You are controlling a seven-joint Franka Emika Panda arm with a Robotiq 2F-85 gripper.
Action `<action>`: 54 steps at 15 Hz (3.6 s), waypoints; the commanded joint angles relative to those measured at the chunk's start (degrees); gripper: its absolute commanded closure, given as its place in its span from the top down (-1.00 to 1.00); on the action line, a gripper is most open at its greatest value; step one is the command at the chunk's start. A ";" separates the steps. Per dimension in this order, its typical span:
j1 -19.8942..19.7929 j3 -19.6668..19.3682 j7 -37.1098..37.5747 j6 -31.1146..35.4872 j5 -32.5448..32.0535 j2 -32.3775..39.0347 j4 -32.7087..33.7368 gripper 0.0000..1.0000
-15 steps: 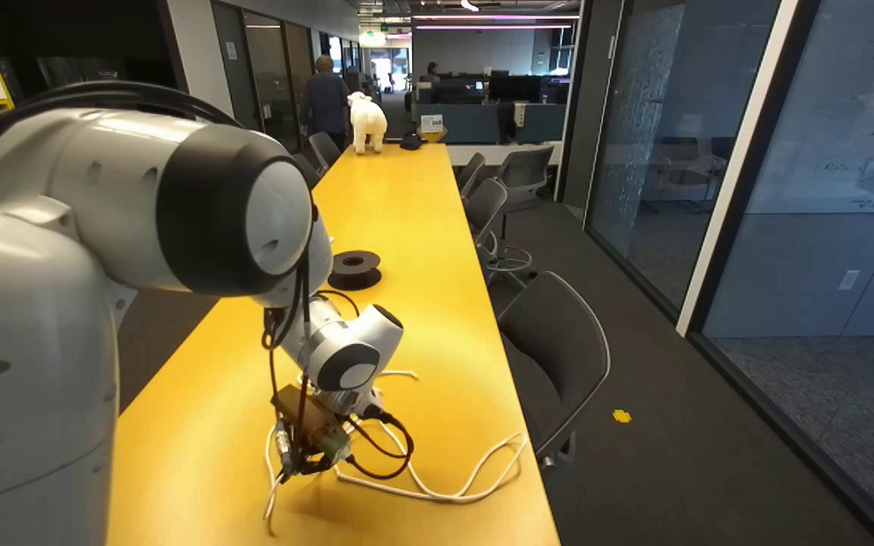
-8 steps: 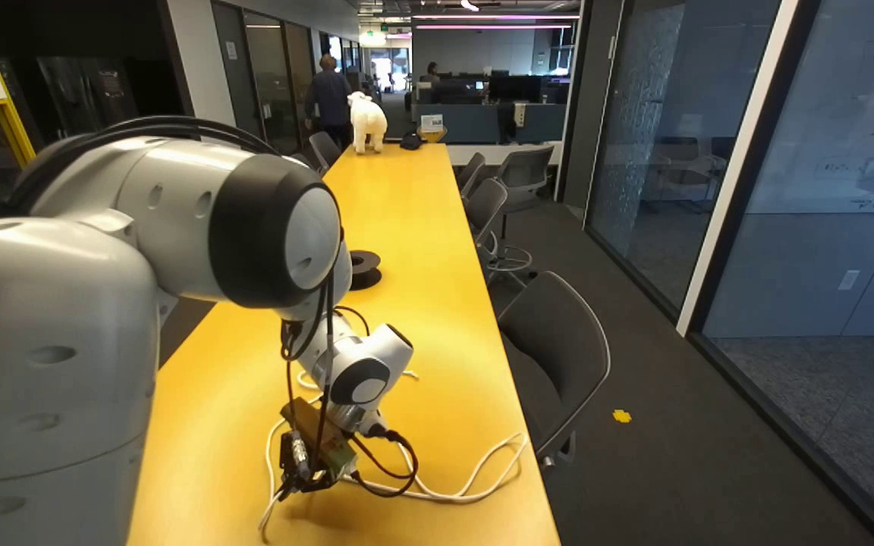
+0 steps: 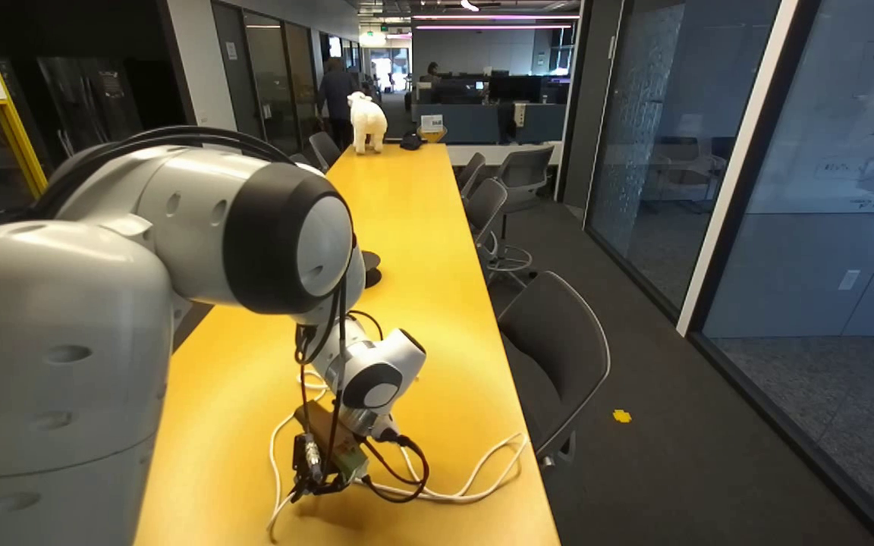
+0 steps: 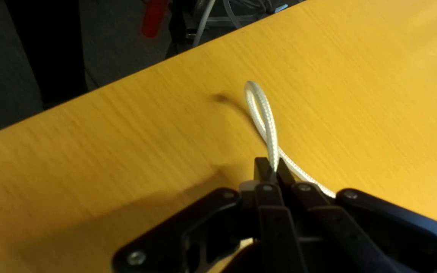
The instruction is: Untangle the rope on the table.
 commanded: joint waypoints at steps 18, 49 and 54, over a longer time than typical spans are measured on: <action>0.65 -2.05 6.42 -0.38 -1.48 0.28 2.96 0.99; 20.56 -7.00 50.71 9.67 -18.24 19.40 41.01 1.00; 22.89 -12.06 63.77 13.51 -21.32 19.83 42.43 1.00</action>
